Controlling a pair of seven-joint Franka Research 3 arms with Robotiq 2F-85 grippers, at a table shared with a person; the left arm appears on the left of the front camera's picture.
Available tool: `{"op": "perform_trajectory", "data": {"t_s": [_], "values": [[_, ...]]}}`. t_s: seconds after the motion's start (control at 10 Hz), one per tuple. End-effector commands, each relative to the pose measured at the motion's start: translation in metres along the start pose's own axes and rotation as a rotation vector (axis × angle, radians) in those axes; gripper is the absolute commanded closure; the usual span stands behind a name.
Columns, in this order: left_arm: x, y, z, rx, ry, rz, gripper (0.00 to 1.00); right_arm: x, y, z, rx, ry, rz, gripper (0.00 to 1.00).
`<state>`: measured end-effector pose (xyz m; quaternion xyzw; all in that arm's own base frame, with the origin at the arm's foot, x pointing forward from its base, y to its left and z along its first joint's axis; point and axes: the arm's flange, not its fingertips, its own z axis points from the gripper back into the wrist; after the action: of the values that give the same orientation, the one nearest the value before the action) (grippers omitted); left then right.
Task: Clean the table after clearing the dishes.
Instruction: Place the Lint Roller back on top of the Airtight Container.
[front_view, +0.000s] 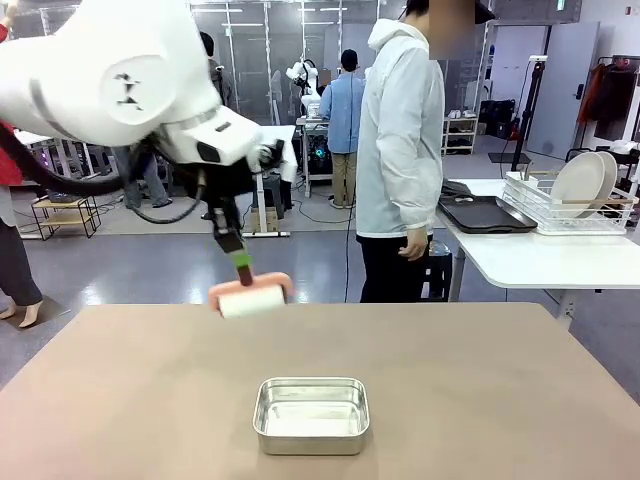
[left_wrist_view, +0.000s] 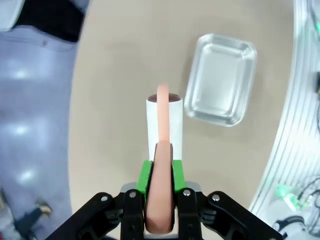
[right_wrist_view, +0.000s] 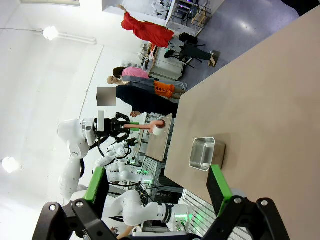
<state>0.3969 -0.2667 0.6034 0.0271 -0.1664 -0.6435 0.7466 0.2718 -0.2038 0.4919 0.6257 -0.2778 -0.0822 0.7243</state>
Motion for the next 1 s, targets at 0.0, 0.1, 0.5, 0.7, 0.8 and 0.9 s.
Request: {"op": "perform_trajectory", "data": {"t_s": [0.0, 0.1, 0.5, 0.7, 0.8, 0.9], "values": [[0.008, -0.004, 0.0, -0.091, 0.005, -0.138, 0.79, 0.0, 0.003, -0.001, 0.008, 0.0, 0.008, 0.0], [0.022, -0.011, -0.008, -0.129, -0.003, -0.167, 0.79, 0.0, 0.003, -0.001, 0.008, 0.0, 0.008, 0.0], [0.059, -0.022, -0.05, -0.219, 0.016, -0.191, 0.79, 0.0, 0.003, -0.001, 0.008, 0.0, 0.008, 0.0], [0.071, -0.019, -0.075, -0.257, 0.035, -0.217, 0.79, 0.0, 0.003, -0.001, 0.008, 0.0, 0.008, 0.0], [0.073, -0.02, -0.089, -0.268, 0.059, -0.217, 0.79, 0.0, 0.003, -0.001, 0.008, 0.0, 0.008, 0.0], [0.073, -0.024, -0.104, -0.266, 0.081, -0.215, 0.79, 0.0, 0.003, -0.001, 0.008, 0.0, 0.008, 0.0]]}}
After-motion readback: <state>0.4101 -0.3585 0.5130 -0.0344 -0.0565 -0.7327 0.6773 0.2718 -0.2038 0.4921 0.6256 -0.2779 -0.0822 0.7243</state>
